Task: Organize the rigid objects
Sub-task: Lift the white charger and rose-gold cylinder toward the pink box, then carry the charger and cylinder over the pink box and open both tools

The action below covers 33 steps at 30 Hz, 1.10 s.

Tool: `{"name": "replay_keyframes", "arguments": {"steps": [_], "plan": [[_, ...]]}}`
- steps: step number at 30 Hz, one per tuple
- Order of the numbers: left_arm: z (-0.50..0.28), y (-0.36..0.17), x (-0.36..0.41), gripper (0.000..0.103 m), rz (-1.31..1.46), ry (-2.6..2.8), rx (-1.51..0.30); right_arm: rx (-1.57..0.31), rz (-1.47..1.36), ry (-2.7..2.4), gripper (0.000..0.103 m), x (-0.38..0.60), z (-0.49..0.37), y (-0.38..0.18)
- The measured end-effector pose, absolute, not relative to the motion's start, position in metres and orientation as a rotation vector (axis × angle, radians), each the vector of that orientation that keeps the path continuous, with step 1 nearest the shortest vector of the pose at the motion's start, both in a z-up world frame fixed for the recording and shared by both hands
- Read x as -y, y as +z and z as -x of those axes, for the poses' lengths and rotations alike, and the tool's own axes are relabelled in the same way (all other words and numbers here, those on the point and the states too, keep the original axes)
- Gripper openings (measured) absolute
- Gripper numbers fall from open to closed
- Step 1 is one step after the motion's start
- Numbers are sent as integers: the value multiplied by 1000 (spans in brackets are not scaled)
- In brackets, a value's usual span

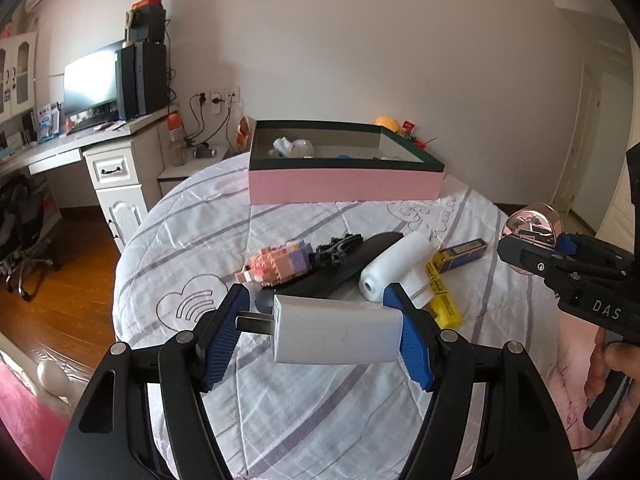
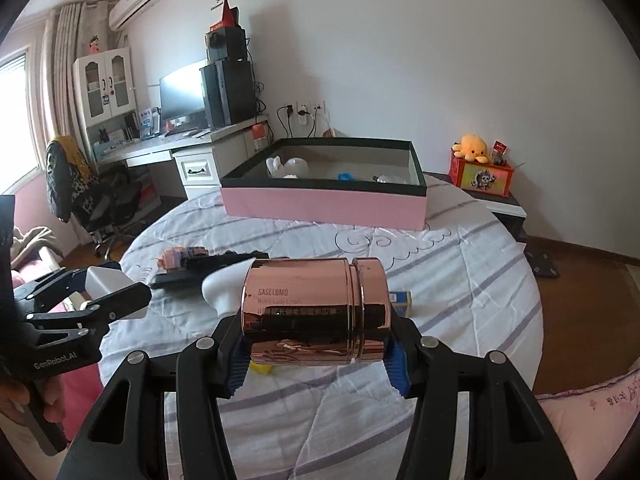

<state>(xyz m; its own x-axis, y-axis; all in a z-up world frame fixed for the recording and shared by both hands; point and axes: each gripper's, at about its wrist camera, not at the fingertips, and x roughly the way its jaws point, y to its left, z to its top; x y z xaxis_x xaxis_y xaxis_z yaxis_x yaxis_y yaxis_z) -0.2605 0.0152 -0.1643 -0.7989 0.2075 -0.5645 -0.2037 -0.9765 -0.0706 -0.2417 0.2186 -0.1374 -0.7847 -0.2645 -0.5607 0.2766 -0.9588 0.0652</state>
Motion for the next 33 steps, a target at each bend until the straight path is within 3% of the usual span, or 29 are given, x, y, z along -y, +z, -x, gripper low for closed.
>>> {"name": "replay_keyframes", "arguments": {"steps": [33], "plan": [[285,-35,-25,71,547,2928,-130,-15,-579,-2755,56,-208,263,-35]]}}
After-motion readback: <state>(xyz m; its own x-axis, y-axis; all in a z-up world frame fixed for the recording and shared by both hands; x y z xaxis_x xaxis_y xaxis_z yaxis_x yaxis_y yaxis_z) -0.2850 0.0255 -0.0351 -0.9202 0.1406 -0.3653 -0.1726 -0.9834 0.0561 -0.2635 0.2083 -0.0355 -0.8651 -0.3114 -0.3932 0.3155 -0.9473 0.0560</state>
